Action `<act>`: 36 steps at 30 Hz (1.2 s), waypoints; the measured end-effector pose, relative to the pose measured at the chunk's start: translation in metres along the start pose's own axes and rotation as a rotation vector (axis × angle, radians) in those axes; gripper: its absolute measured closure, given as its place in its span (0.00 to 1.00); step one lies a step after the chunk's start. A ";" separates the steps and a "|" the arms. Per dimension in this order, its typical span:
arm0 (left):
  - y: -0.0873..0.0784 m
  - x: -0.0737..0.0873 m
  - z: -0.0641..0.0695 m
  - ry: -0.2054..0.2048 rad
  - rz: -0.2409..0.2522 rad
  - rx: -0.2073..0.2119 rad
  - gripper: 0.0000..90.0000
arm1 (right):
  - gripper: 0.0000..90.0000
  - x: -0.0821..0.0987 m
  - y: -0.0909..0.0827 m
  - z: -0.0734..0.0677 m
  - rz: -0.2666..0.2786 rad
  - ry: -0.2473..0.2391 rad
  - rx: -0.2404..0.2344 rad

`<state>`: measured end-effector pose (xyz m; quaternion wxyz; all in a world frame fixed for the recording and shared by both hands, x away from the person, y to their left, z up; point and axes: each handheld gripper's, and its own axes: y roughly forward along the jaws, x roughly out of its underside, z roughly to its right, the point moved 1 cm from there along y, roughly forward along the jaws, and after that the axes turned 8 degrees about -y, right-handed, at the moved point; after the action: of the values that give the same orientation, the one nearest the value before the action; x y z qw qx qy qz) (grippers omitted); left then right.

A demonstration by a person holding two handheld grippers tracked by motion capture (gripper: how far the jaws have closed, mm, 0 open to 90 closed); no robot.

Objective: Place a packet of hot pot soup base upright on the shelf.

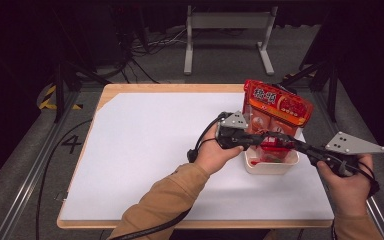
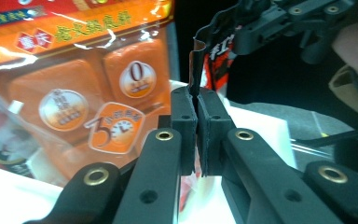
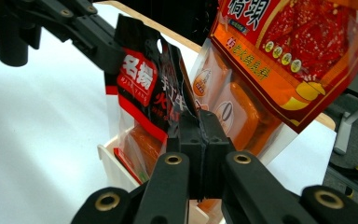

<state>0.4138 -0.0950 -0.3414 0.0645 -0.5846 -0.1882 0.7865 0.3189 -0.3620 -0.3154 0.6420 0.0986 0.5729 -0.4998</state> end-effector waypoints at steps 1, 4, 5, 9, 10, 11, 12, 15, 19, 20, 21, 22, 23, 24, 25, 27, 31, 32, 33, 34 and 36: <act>0.000 0.000 0.002 -0.005 -0.004 0.003 0.97 | 1.00 0.000 -0.001 0.001 0.002 0.010 -0.004; 0.000 0.001 0.005 -0.036 -0.047 0.024 0.98 | 1.00 0.003 0.000 0.004 -0.011 0.049 -0.031; 0.000 0.001 0.005 -0.036 -0.047 0.024 0.98 | 1.00 0.004 0.003 0.004 -0.023 0.058 -0.044; 0.003 0.008 -0.002 -0.047 -0.084 -0.004 0.96 | 1.00 0.006 0.010 0.001 -0.069 0.060 -0.060; 0.004 0.010 -0.004 -0.063 -0.084 0.005 0.96 | 0.99 0.006 0.012 0.000 -0.080 0.060 -0.057; 0.006 0.011 -0.007 -0.070 -0.085 0.008 0.96 | 0.97 0.007 0.012 0.000 -0.087 0.063 -0.056; 0.006 0.012 -0.008 -0.076 -0.087 0.010 0.96 | 0.93 0.007 0.013 0.000 -0.091 0.071 -0.068; 0.009 0.013 -0.010 -0.077 -0.081 -0.014 0.70 | 0.74 0.007 0.012 0.001 -0.060 0.084 -0.074; 0.009 0.015 -0.011 -0.088 -0.070 -0.018 0.61 | 0.68 0.002 0.010 -0.001 -0.025 0.084 -0.076; 0.008 0.016 -0.011 -0.087 -0.066 -0.025 0.58 | 0.67 0.001 0.009 -0.001 -0.019 0.088 -0.072; 0.008 0.016 -0.011 -0.092 -0.063 -0.026 0.54 | 0.66 0.001 0.009 -0.002 -0.014 0.091 -0.075; 0.007 0.017 -0.011 -0.098 -0.060 -0.027 0.49 | 0.64 0.001 0.010 -0.002 -0.011 0.094 -0.074; 0.006 0.017 -0.010 -0.105 -0.055 -0.033 0.45 | 0.62 0.001 0.010 -0.002 -0.005 0.101 -0.071; 0.005 0.017 -0.010 -0.104 -0.054 -0.033 0.41 | 0.62 0.001 0.010 -0.002 -0.001 0.105 -0.072; 0.003 0.018 -0.010 -0.103 -0.050 -0.032 0.38 | 0.61 0.001 0.011 -0.002 0.003 0.109 -0.072; -0.001 0.019 -0.009 -0.097 -0.045 -0.037 0.34 | 0.59 0.000 0.010 -0.002 0.008 0.111 -0.068; -0.018 0.022 -0.008 -0.093 -0.028 -0.057 0.29 | 0.56 -0.003 0.013 -0.004 0.025 0.117 -0.080; -0.018 0.022 -0.008 -0.093 -0.028 -0.057 0.28 | 0.56 -0.003 0.013 -0.004 0.025 0.117 -0.080; -0.023 0.023 -0.008 -0.091 -0.023 -0.065 0.28 | 0.55 -0.003 0.014 -0.005 0.029 0.118 -0.085; -0.034 0.025 -0.008 -0.080 -0.018 -0.091 0.27 | 0.53 -0.006 0.017 -0.007 0.037 0.118 -0.090; -0.046 0.028 -0.007 -0.071 -0.016 -0.119 0.26 | 0.50 -0.008 0.020 -0.009 0.047 0.121 -0.098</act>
<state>0.4064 -0.0422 -0.3508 0.0291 -0.5578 -0.2415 0.7935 0.3295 -0.3424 -0.3202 0.6216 0.1105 0.6321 -0.4492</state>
